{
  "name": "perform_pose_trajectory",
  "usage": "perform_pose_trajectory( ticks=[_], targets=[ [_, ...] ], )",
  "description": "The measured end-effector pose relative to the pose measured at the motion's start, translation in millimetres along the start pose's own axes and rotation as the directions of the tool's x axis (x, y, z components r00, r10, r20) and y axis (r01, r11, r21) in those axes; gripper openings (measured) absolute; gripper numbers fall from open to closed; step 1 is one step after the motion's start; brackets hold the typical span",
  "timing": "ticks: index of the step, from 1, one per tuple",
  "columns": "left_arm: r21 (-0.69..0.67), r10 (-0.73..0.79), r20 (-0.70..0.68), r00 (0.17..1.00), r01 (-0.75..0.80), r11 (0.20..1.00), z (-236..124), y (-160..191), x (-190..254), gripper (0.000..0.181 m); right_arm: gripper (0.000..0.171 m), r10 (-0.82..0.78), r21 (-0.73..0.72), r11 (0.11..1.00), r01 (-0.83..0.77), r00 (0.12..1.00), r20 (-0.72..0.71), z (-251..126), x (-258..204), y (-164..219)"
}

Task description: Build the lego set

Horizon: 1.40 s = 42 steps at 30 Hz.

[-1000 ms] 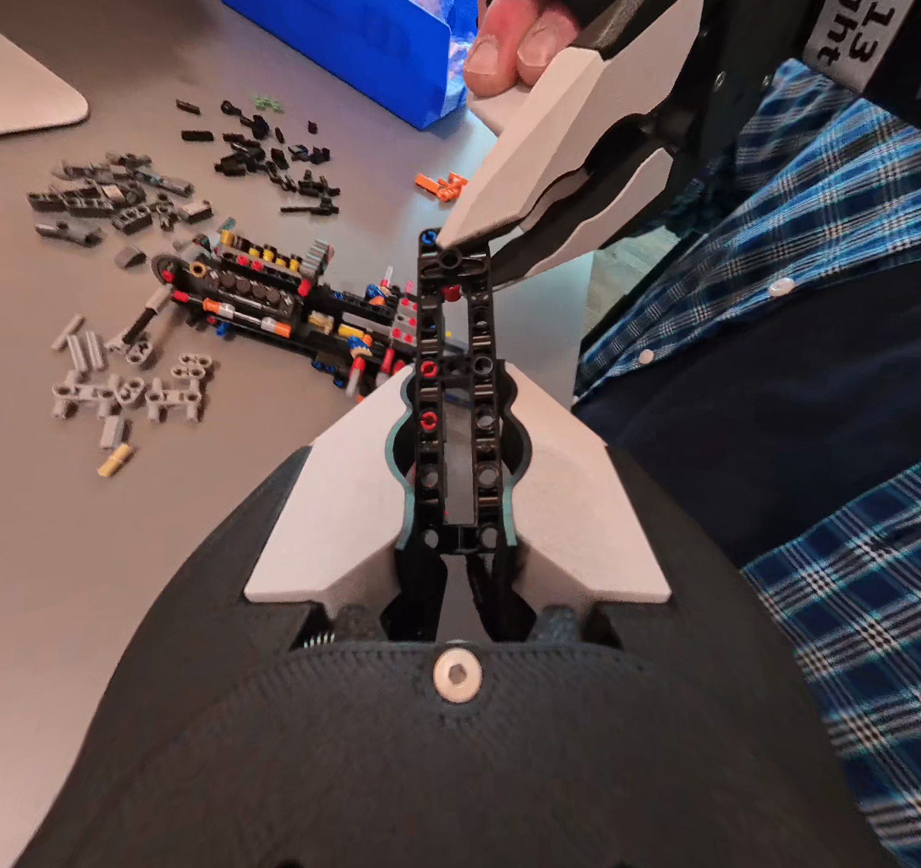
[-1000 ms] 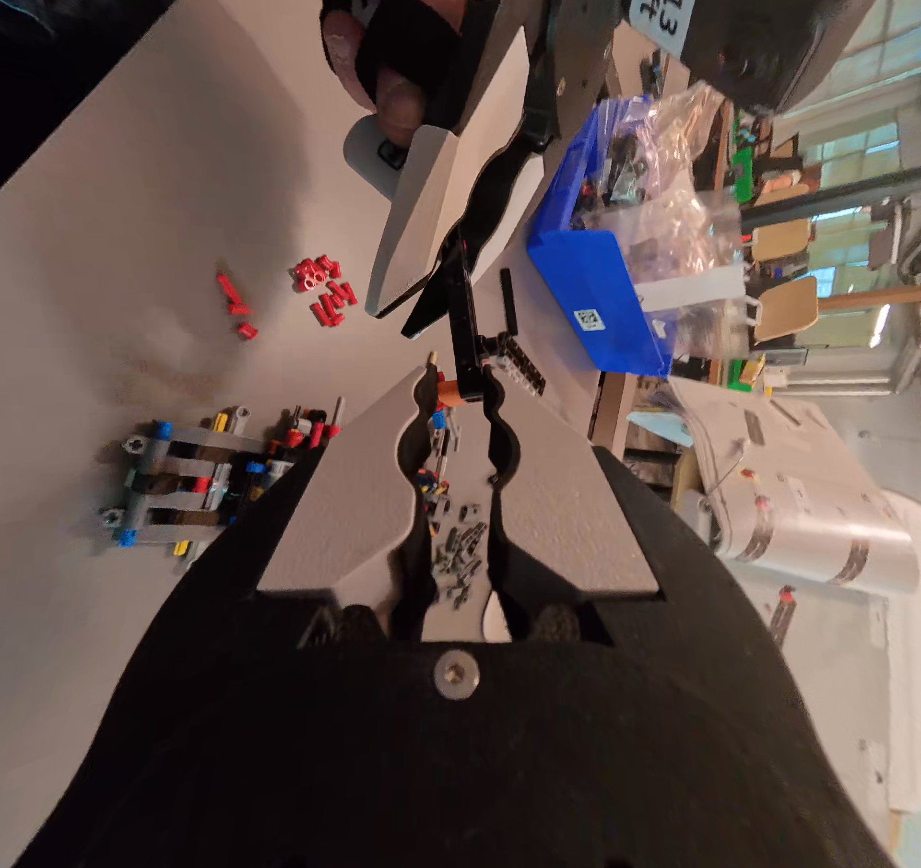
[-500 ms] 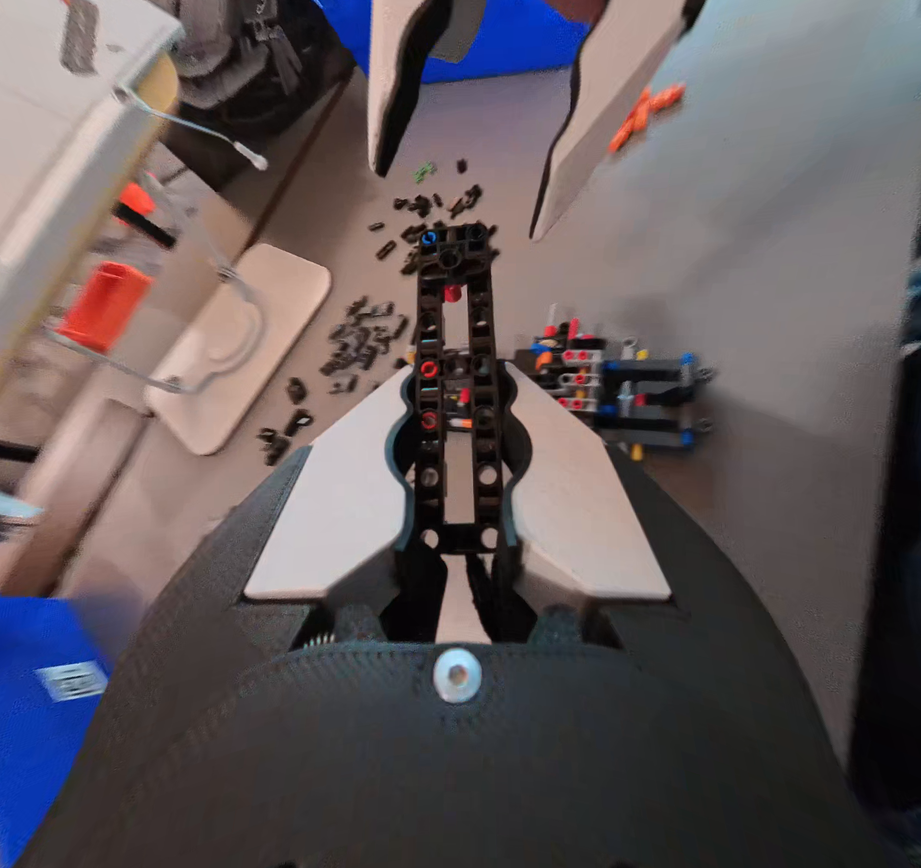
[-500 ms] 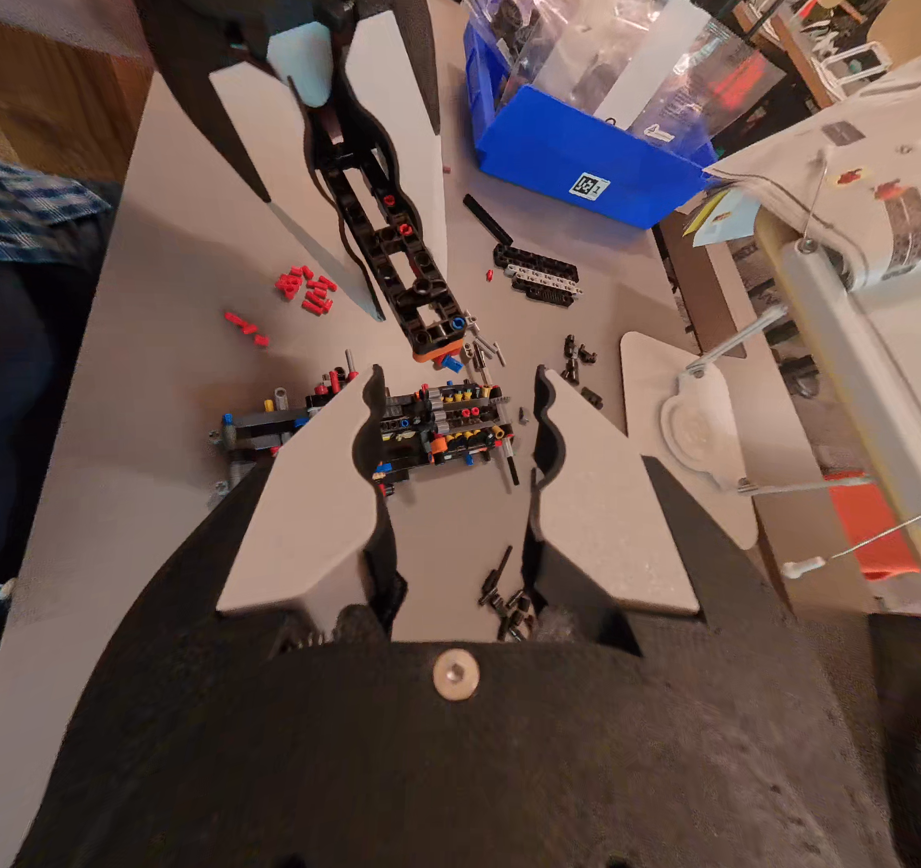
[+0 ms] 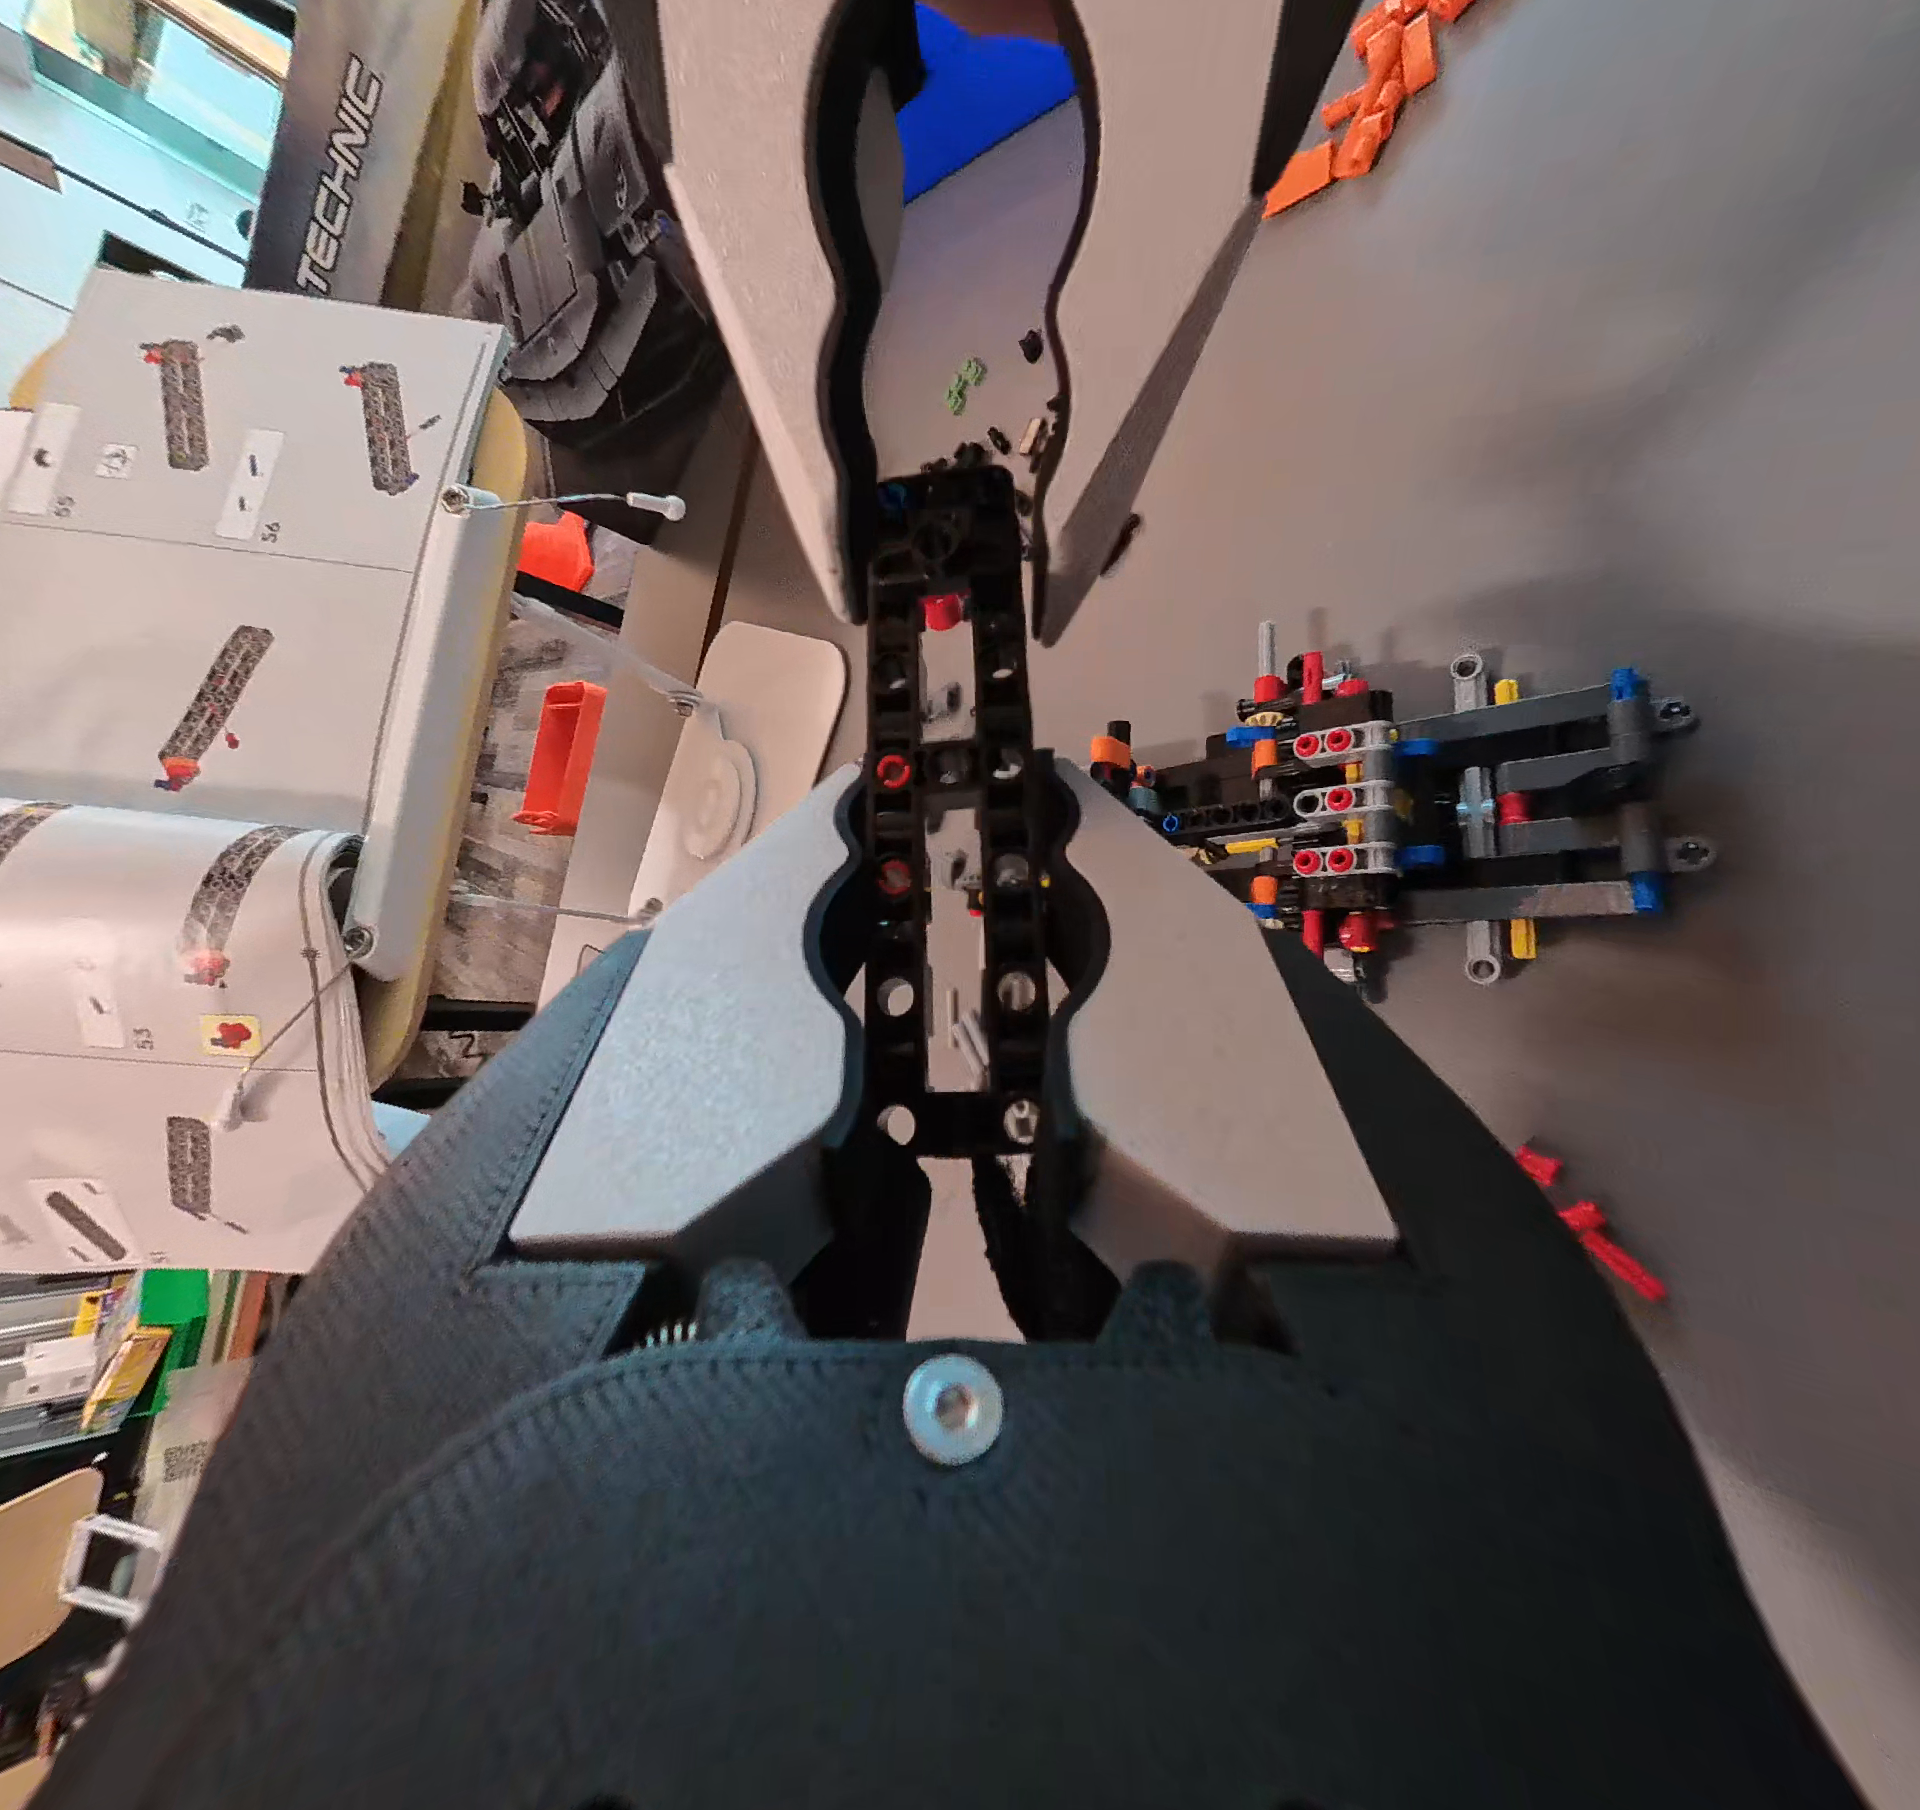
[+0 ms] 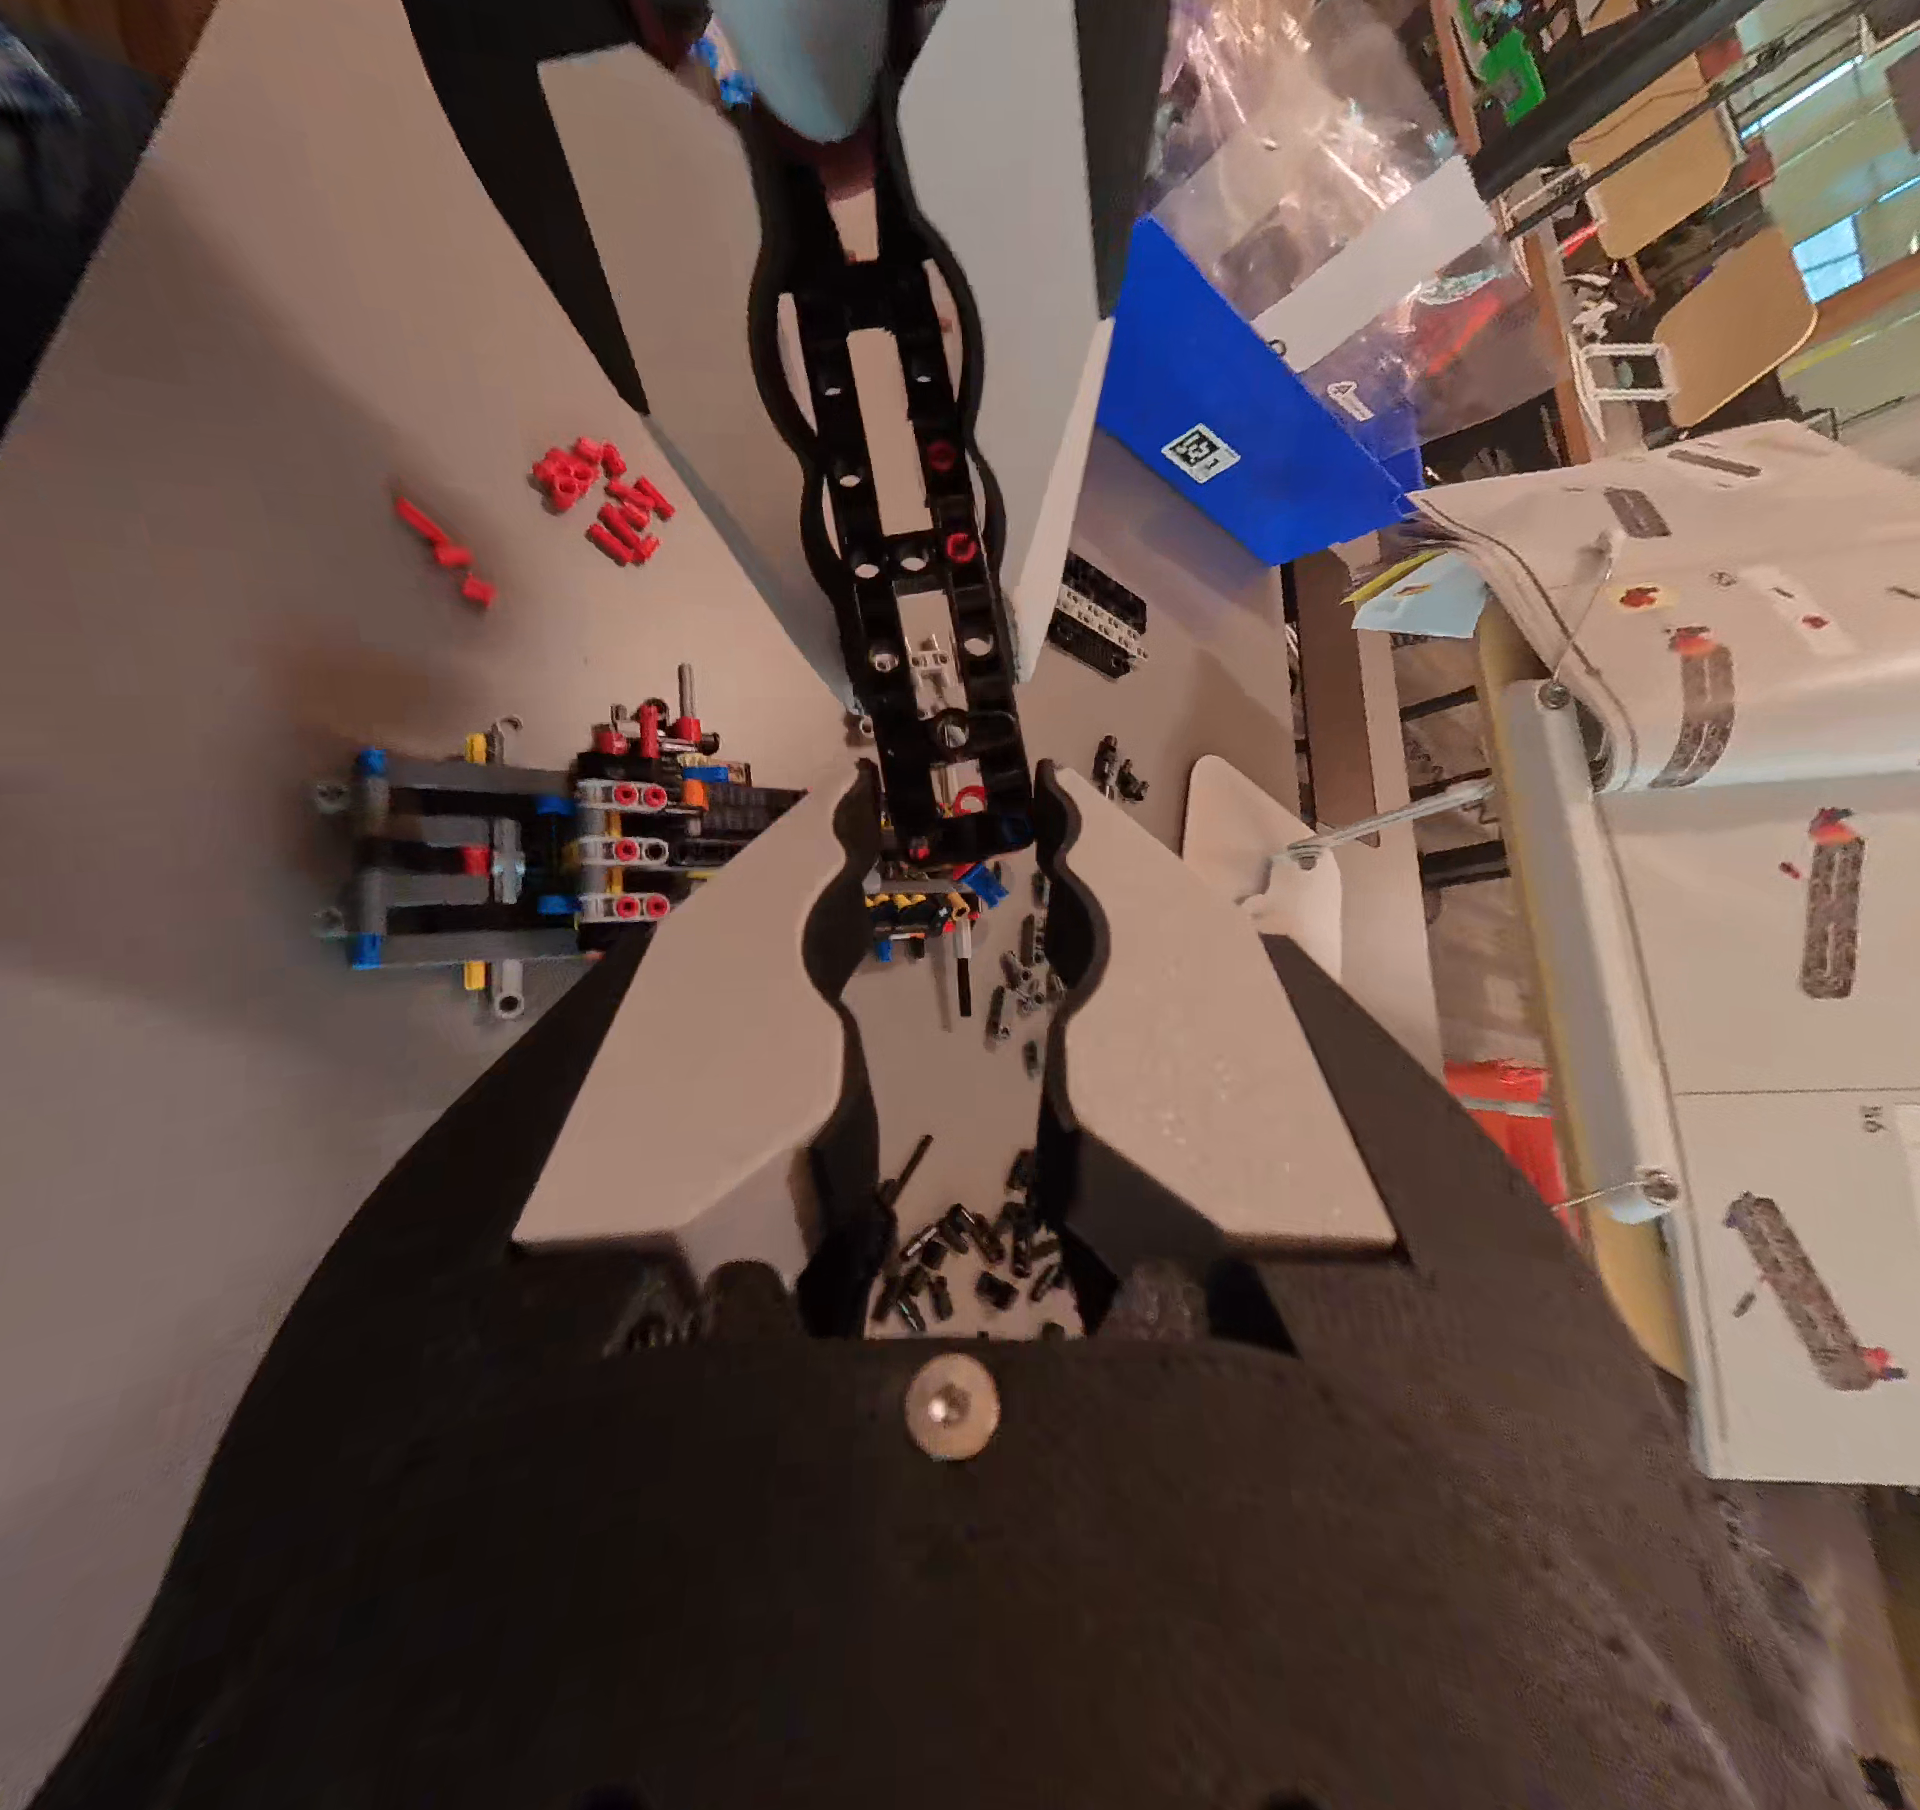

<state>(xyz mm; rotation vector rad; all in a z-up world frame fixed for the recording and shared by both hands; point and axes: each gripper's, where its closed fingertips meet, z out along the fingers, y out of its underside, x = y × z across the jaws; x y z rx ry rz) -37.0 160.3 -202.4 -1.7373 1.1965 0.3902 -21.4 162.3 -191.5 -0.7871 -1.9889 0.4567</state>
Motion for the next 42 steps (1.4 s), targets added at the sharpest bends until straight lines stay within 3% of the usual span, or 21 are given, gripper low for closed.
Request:
perform_pose_trajectory(
  ticks=[5, 7, 9, 11, 14, 18, 22, 25, 30, 36, 42],
  targets=[
    [-0.004, -0.003, -0.006, 1.0, 0.003, 1.0, 3.9, 0.0, 0.0, 0.026, 0.024, -0.127, -0.04, 0.991, 0.124, 0.989, -0.078, -1.3, 3.9, 4.3],
    [0.0, -0.064, -0.034, 0.997, 0.064, 0.998, 3.6, 2.0, 0.3, 0.031, 0.024, -0.183, -0.079, 0.982, 0.174, 0.975, -0.129, -3.0, 7.0, 9.3],
    [0.02, -0.217, -0.133, 0.967, 0.221, 0.975, 0.3, 2.1, 4.3, 0.042, 0.024, -0.234, -0.092, 0.971, 0.221, 0.956, -0.175, -5.9, 8.3, 11.5],
    [0.057, -0.388, -0.297, 0.873, 0.421, 0.905, -6.0, -4.7, 9.5, 0.049, 0.024, -0.291, -0.103, 0.956, 0.275, 0.935, -0.203, -8.5, 5.9, 12.4],
    [0.05, -0.513, -0.54, 0.667, 0.634, 0.772, -14.7, -17.6, 18.4, 0.043, 0.024, -0.343, -0.119, 0.939, 0.323, 0.911, -0.229, -9.4, 2.0, 13.7],
    [-0.059, -0.539, -0.753, 0.378, 0.777, 0.627, -12.9, -32.3, 35.0, 0.027, 0.025, -0.39, -0.136, 0.92, 0.367, 0.888, -0.245, -12.2, -3.0, 13.4],
    [-0.111, -0.521, -0.823, 0.226, 0.836, 0.538, -2.6, -39.7, 37.5, 0.008, 0.025, -0.39, -0.148, 0.92, 0.364, 0.886, -0.251, -18.8, -5.9, 18.5],
    [-0.117, -0.511, -0.831, 0.221, 0.828, 0.549, 8.5, -40.0, 40.0, 0.007, 0.027, -0.361, -0.176, 0.929, 0.324, 0.898, -0.253, -20.9, -4.9, 29.7],
    [-0.093, -0.512, -0.813, 0.276, 0.807, 0.583, 24.6, -37.8, 35.2, 0.007, 0.045, -0.278, -0.193, 0.955, 0.227, 0.913, -0.299, -30.6, 8.1, 44.8],
    [-0.071, -0.54, -0.708, 0.455, 0.715, 0.696, 44.5, -12.4, 28.1, 0.007, 0.047, -0.097, -0.121, 0.991, 0.058, 0.932, -0.349, -47.9, 19.9, 59.5],
    [-0.035, -0.565, -0.665, 0.489, 0.734, 0.678, 57.7, 9.1, 13.0, 0.007, 0.045, 0.119, -0.02, 0.991, -0.135, 0.927, -0.355, -55.7, 22.8, 72.9]
  ],
)
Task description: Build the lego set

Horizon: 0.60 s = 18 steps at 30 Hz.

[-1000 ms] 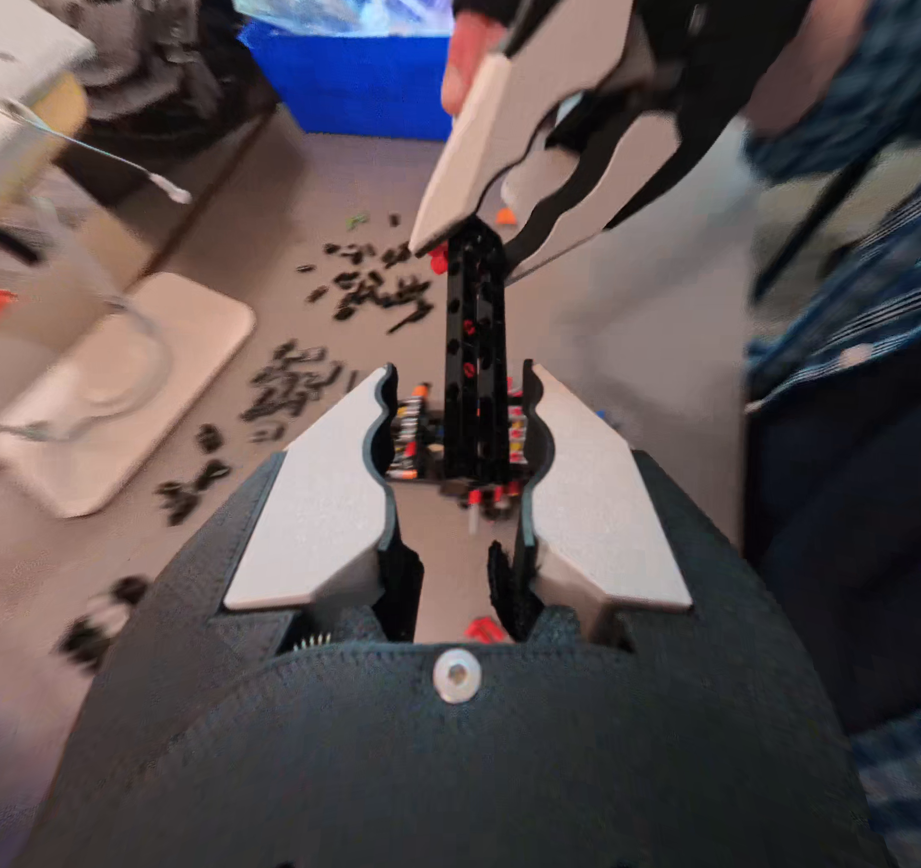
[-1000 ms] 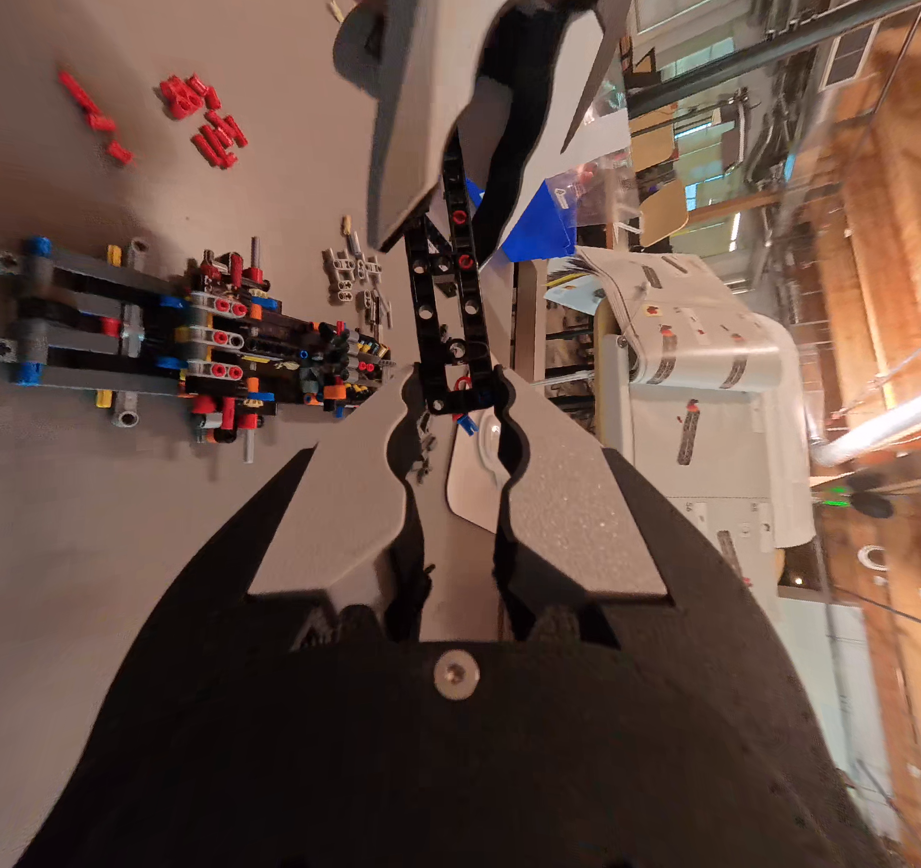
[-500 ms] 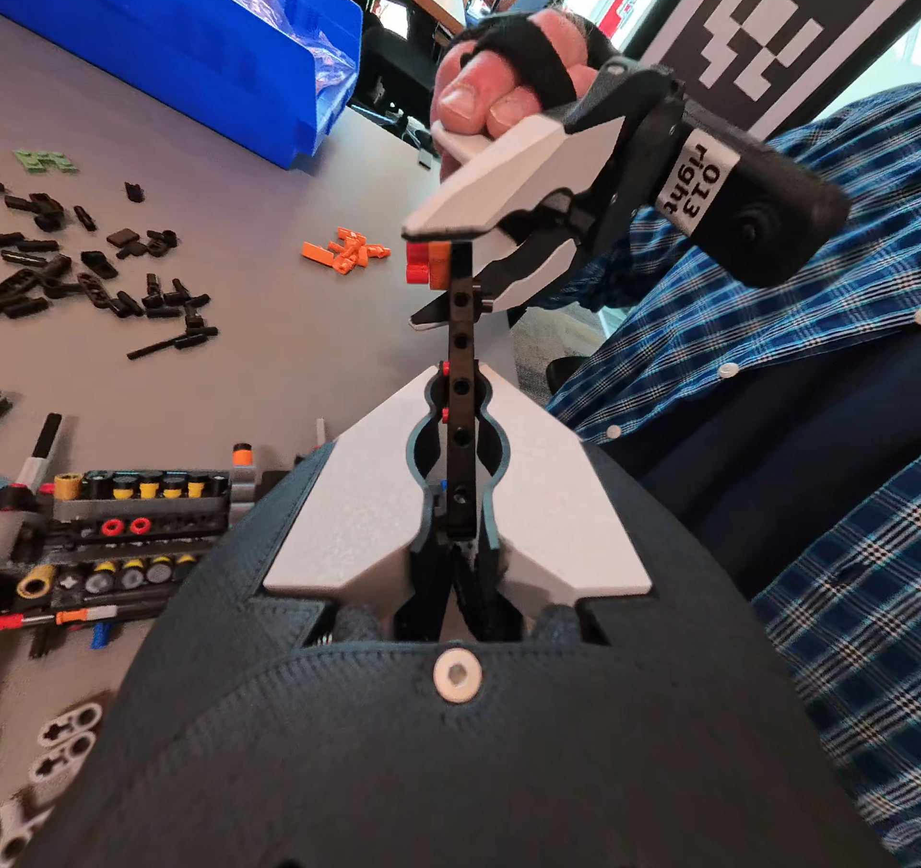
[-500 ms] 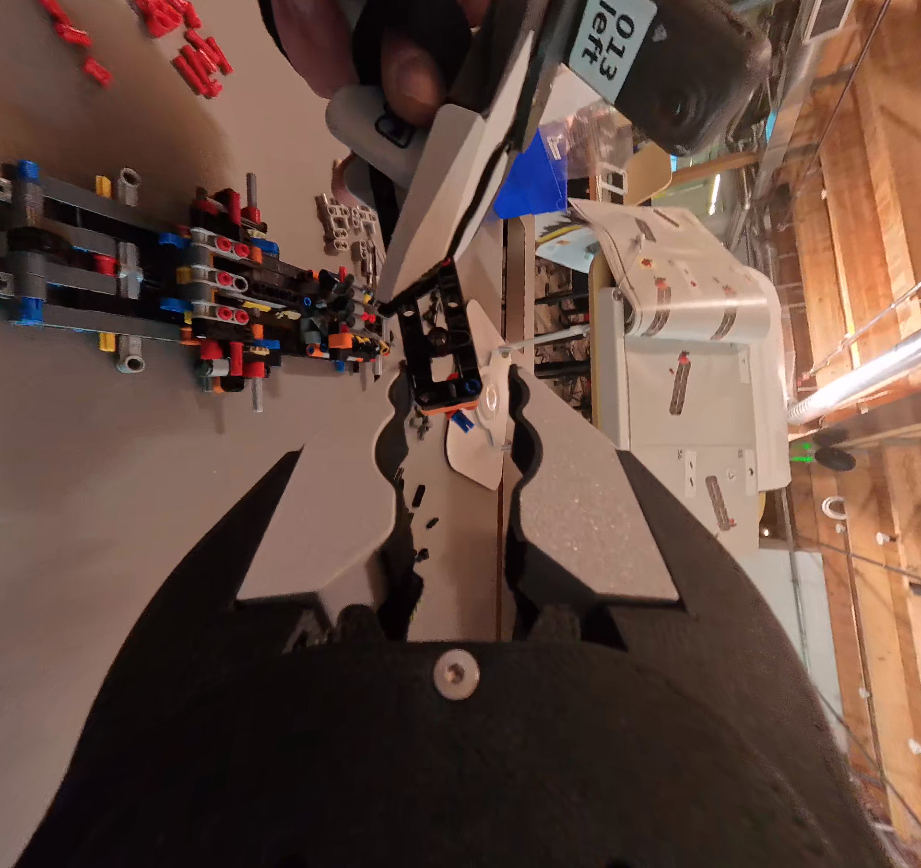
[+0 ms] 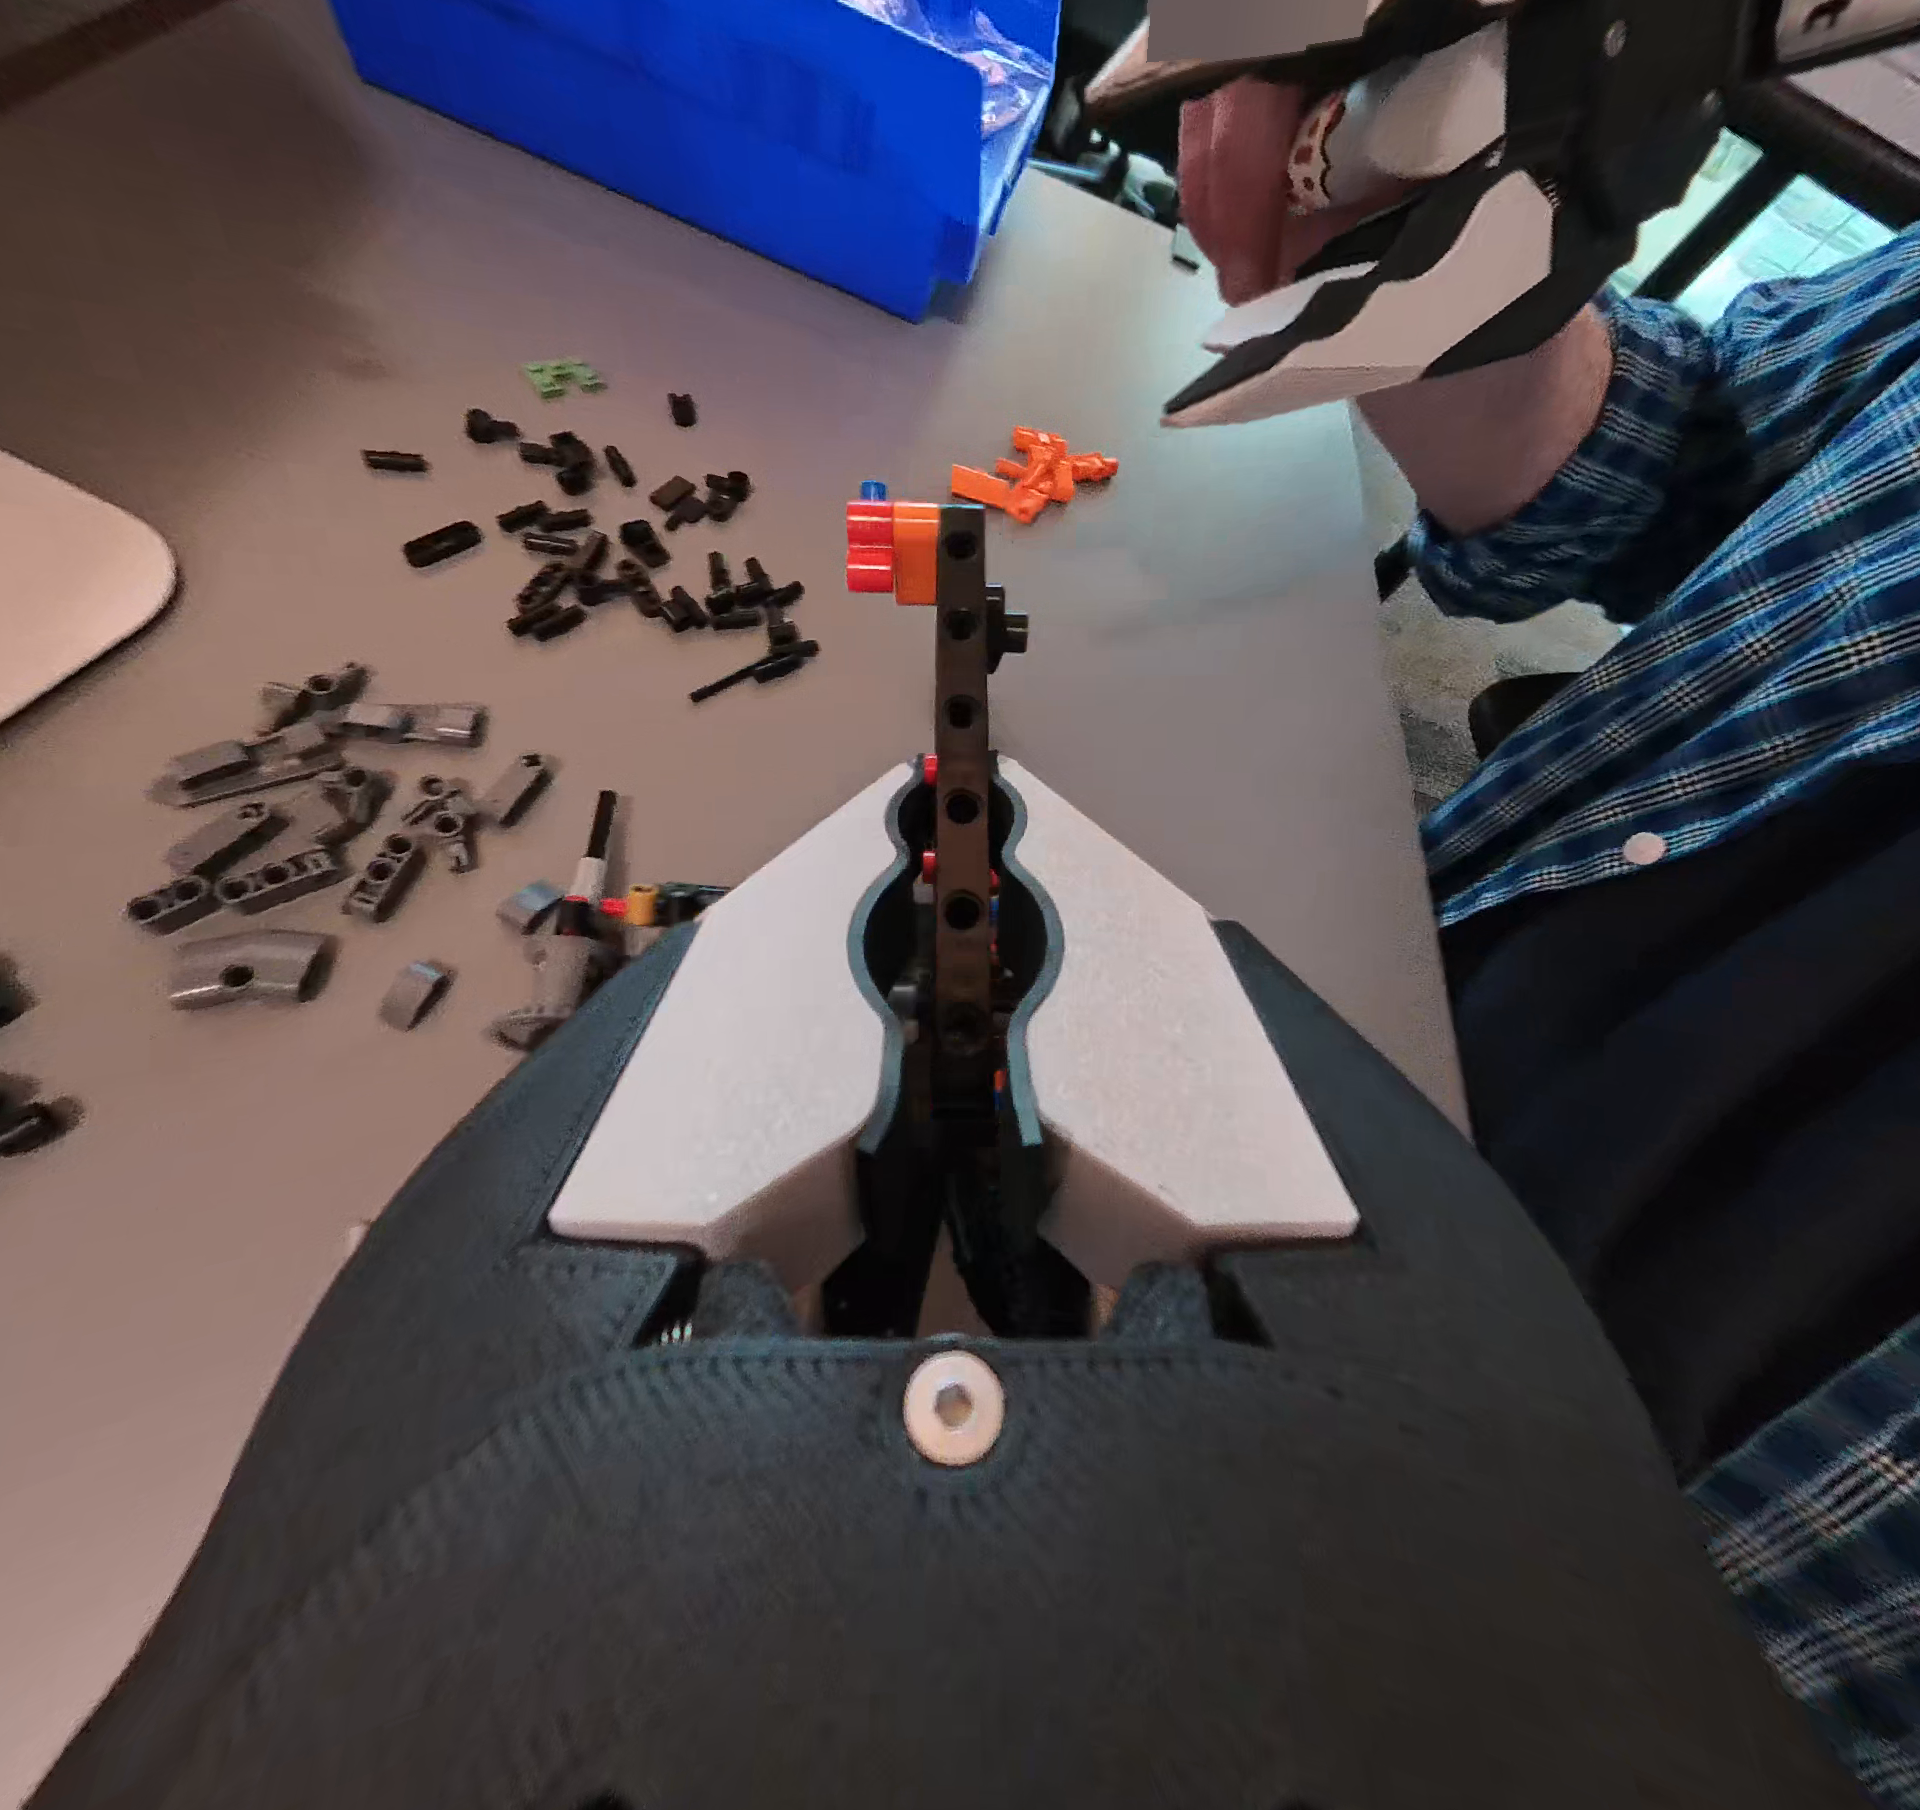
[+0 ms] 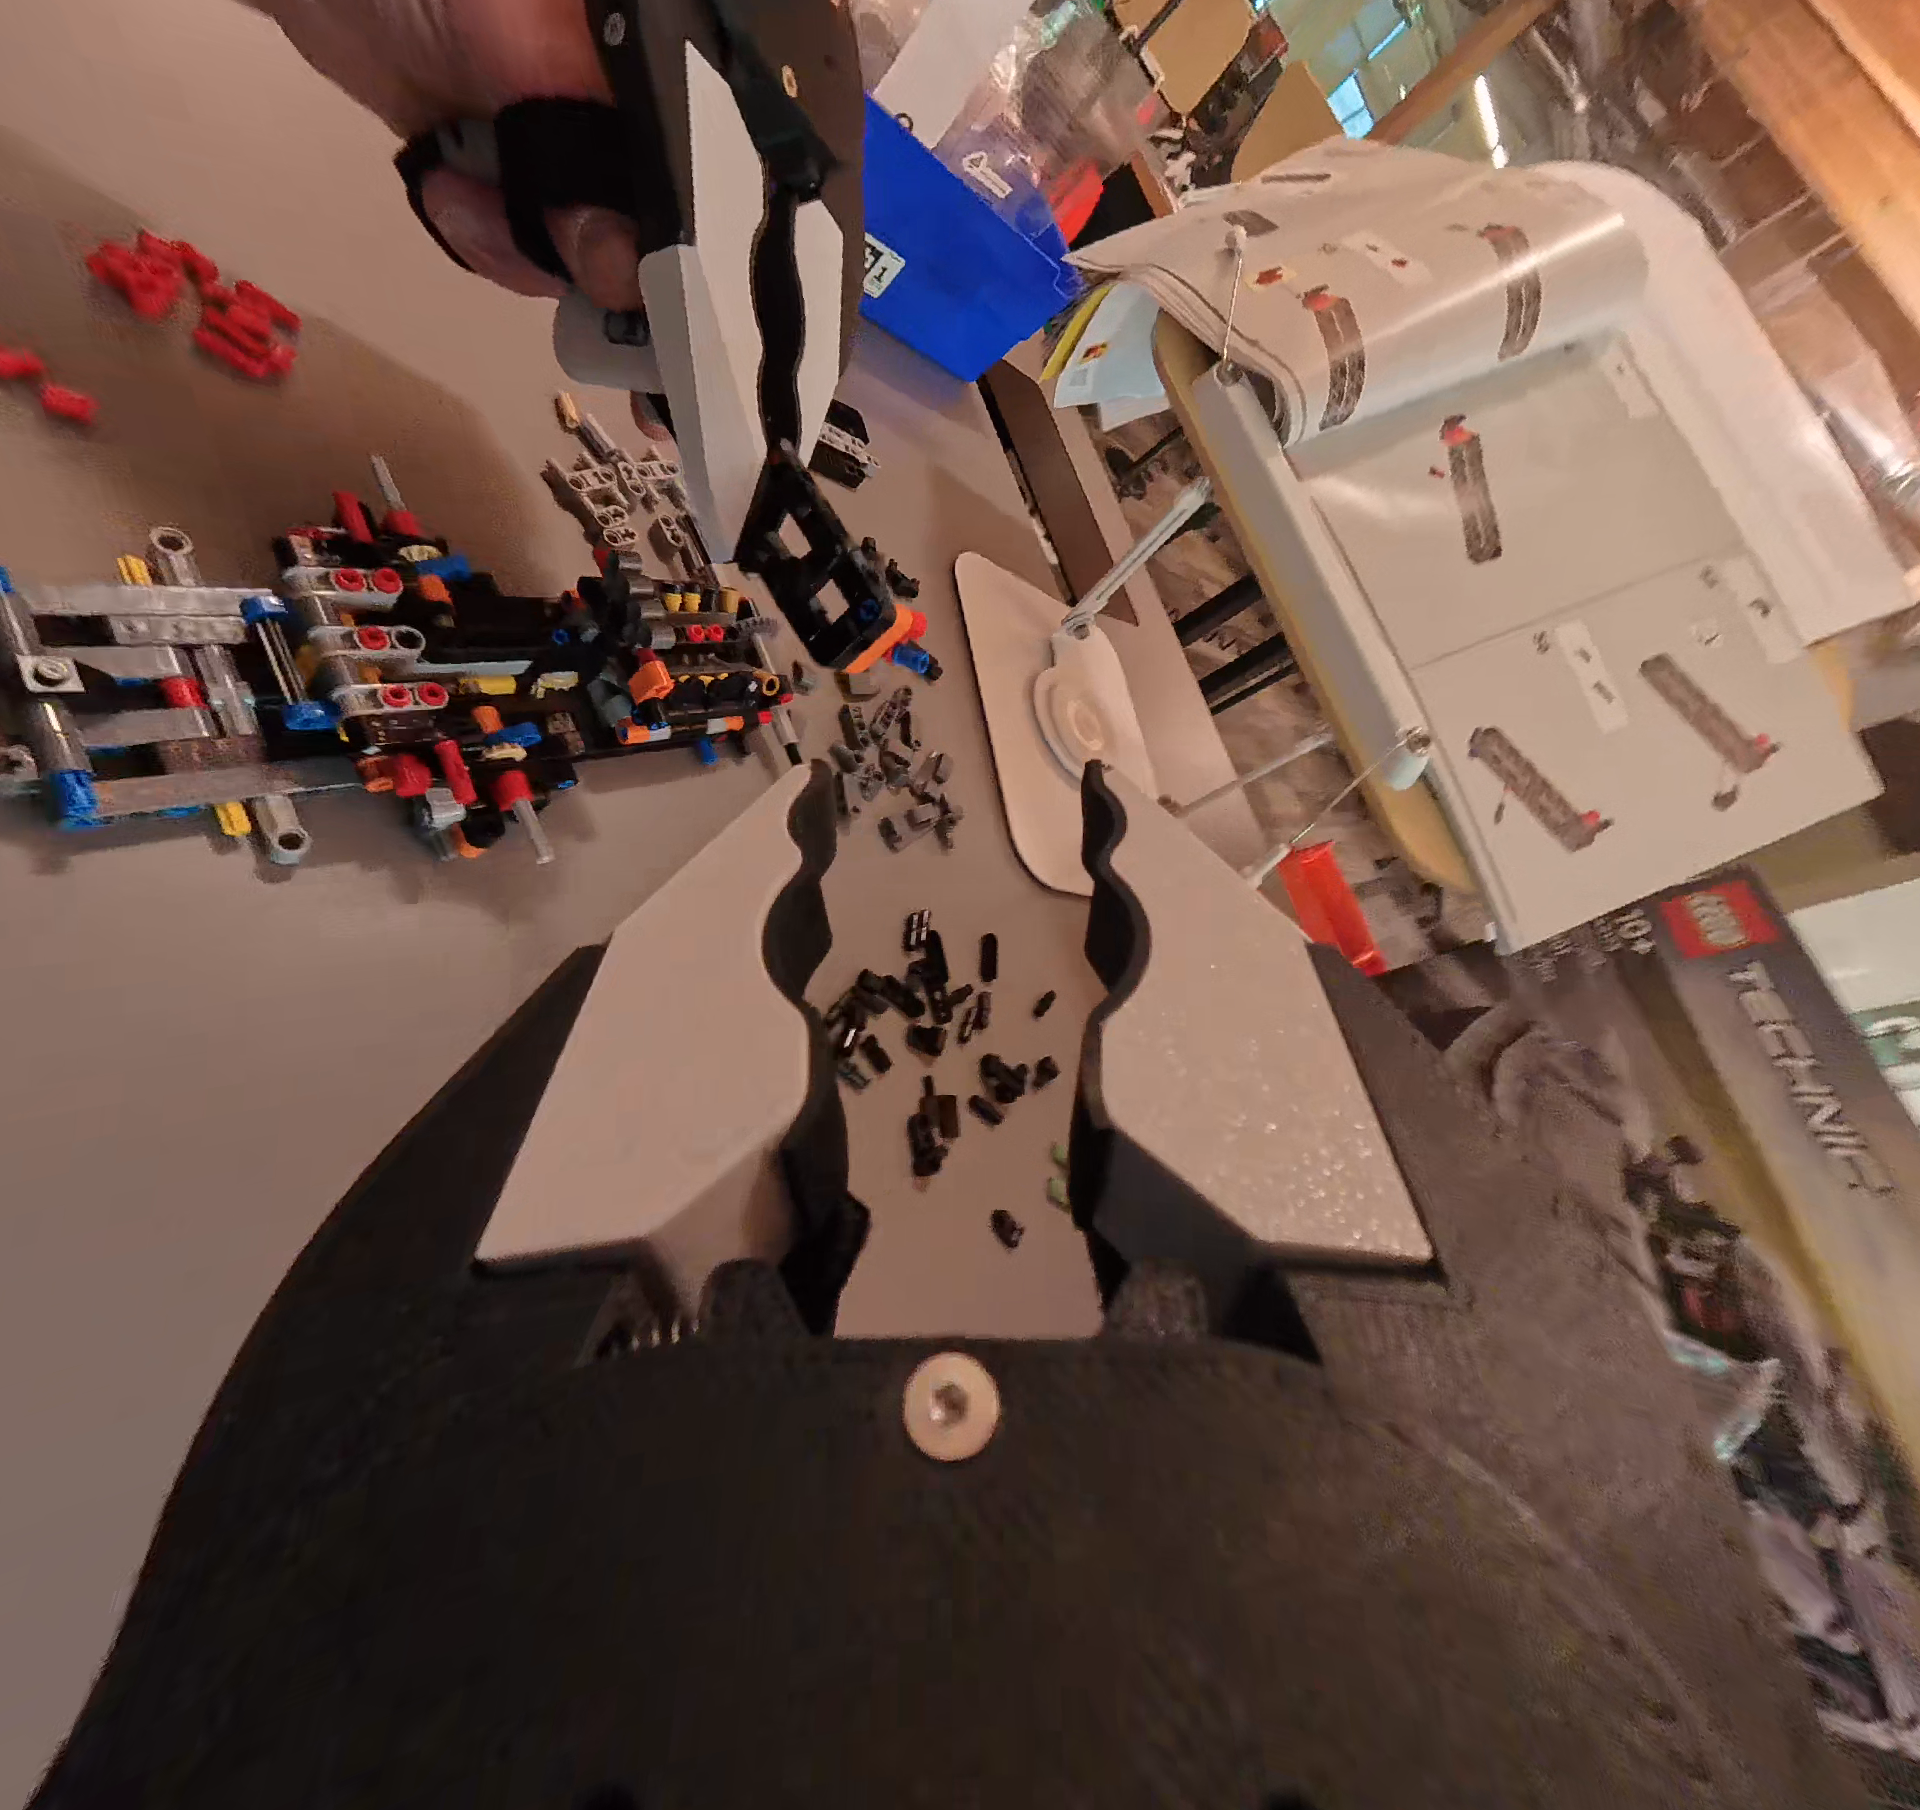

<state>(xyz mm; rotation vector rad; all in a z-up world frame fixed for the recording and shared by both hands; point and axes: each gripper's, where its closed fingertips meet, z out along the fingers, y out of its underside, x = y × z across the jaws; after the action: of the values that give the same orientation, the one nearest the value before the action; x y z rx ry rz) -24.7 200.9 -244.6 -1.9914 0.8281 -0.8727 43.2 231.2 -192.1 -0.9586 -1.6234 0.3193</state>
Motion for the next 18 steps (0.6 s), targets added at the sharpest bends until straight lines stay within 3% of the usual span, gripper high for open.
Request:
perform_pose_trajectory(
  ticks=[13, 18],
  targets=[
    [0.158, 0.034, -0.029, 0.999, -0.029, 0.987, -2.4, 5.6, -23.8, 0.007, 0.043, 0.244, -0.066, 0.969, -0.24, 0.968, 0.064, 0.3, -23.9, 5.0],
    [0.143, 0.052, -0.032, 0.998, -0.047, 0.989, -7.3, 18.3, -21.0, 0.007, 0.042, 0.438, 0.005, 0.898, -0.44, 0.895, 0.081, 0.1, -21.7, -16.8]
  ],
)
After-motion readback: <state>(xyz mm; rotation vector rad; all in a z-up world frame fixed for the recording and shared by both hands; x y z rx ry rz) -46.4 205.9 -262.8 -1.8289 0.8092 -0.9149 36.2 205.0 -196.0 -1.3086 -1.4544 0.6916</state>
